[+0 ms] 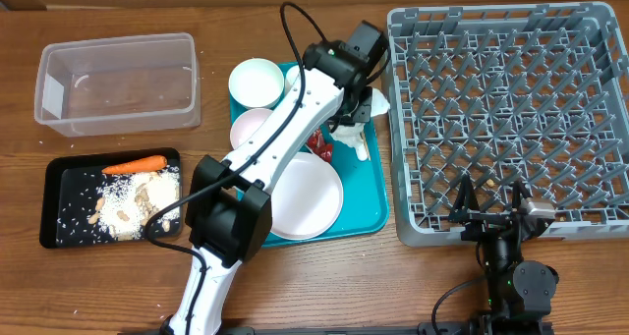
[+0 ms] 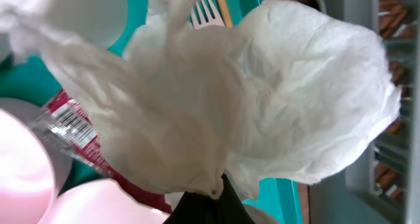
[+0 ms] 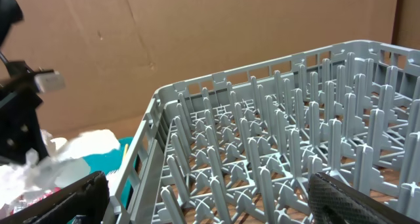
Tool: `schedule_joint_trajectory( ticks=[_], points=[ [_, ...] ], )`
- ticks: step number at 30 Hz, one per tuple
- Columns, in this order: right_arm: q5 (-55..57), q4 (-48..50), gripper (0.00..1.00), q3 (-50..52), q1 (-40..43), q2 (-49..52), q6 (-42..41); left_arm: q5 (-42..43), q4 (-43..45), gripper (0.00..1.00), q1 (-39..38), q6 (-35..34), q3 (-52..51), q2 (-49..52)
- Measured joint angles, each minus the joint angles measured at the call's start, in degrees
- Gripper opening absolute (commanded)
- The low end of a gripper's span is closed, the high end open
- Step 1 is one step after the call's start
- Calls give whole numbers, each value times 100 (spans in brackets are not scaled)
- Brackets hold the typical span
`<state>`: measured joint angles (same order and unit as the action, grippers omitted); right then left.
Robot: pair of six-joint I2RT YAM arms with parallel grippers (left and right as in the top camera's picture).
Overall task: Sort waste into correct bins and load items into the dishwasher rack
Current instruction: 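Carry the tissues left and drop them into the clear bin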
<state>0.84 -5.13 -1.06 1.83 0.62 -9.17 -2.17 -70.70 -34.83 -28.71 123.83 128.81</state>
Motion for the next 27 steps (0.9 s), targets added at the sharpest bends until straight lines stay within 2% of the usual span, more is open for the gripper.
schedule_joint_trajectory(
  ticks=[5, 9, 12, 15, 16, 17, 19, 20, 21, 27],
  points=[
    [0, -2, 100, 0, 0, 0, 0, 13, -688, 4, 243, 177, 940, 11],
    [-2, -4, 100, 0, 0, 0, 0, -125, -1123, 4, 822, 282, 1637, 17],
    [0, -2, 100, 0, 0, 2, 2, -284, -1226, 4, 1561, 341, 2050, 17],
    [0, -7, 100, 0, 0, 2, -4, -501, -1071, 5, 2846, 348, 2146, 35],
    [-2, -2, 100, 0, 0, 2, -2, -533, -1040, 13, 3104, 350, 2146, 52],
    [0, -2, 100, 0, 0, 0, -2, -514, -1010, 33, 3388, 352, 2146, 74],
    [0, -2, 100, 0, 0, 0, -2, -442, -1010, 85, 3904, 378, 2149, 155],
    [-4, -2, 100, 0, 0, 0, -2, -378, -1023, 96, 4138, 385, 2149, 208],
    [-2, -2, 100, 0, 0, 0, -2, -304, -1054, 100, 4371, 385, 2149, 271],
    [0, 0, 100, 0, 0, 0, -2, 219, -1329, 100, 5069, 686, 2149, 472]
  ],
)
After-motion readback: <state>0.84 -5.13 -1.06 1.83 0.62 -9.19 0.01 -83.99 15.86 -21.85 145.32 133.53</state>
